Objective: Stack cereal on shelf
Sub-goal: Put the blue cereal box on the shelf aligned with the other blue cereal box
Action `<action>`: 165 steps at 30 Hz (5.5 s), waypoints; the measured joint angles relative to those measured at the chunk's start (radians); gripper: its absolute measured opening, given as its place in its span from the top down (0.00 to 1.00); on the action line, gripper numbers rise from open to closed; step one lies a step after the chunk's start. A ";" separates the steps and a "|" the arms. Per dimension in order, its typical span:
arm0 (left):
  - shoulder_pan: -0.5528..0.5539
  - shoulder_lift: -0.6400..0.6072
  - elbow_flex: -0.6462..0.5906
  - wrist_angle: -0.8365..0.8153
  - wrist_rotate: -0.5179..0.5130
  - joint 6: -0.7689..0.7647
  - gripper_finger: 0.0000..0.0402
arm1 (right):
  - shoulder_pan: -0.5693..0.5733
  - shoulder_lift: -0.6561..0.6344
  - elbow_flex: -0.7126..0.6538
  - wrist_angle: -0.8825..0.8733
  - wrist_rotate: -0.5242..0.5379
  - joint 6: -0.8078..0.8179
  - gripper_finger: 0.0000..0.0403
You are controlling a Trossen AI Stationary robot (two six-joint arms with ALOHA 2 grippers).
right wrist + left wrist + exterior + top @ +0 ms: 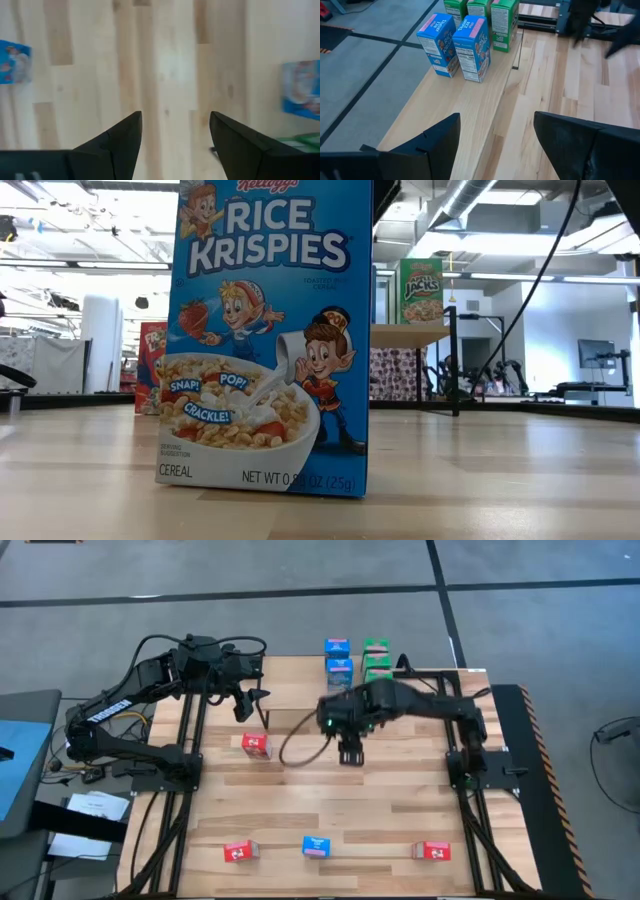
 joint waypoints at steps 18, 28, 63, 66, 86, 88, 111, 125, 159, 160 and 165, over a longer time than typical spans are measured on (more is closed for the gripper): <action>0.000 0.000 0.000 0.000 0.000 0.000 0.40 | 0.274 0.003 -0.114 0.176 -0.053 0.338 0.35; 0.000 0.000 0.000 0.013 0.001 -0.001 0.40 | 0.340 0.003 -0.114 0.229 -0.047 0.426 0.35; -0.001 0.156 0.000 -0.045 0.146 -0.050 0.40 | 0.383 0.003 -0.114 0.180 -0.047 0.376 0.35; -0.013 0.158 0.000 -0.089 0.269 -0.057 0.40 | 0.389 0.003 -0.114 0.148 -0.047 0.422 0.35; -0.495 0.156 -0.018 -0.102 0.205 -0.190 0.40 | 0.521 0.003 -0.114 -0.001 -0.016 0.566 0.35; -0.552 0.156 -0.040 -0.108 0.176 -0.218 0.40 | 0.537 0.003 -0.114 0.000 -0.013 0.589 0.35; -0.824 0.164 -0.193 0.094 -0.012 -0.524 0.40 | 0.605 0.003 -0.114 0.011 0.010 0.758 0.35; -0.802 0.164 -0.192 0.114 0.085 -0.422 0.40 | 0.606 0.003 -0.114 0.011 0.005 0.756 0.35; -0.852 0.311 -0.190 0.316 0.012 -0.411 0.27 | 0.605 0.002 -0.114 0.004 0.005 0.726 0.35; -0.855 0.330 -0.190 0.333 0.013 -0.405 0.27 | 0.605 0.002 -0.114 0.004 0.005 0.726 0.35; -0.864 0.395 -0.190 0.367 0.001 -0.379 0.27 | 0.605 0.002 -0.114 0.005 0.005 0.726 0.35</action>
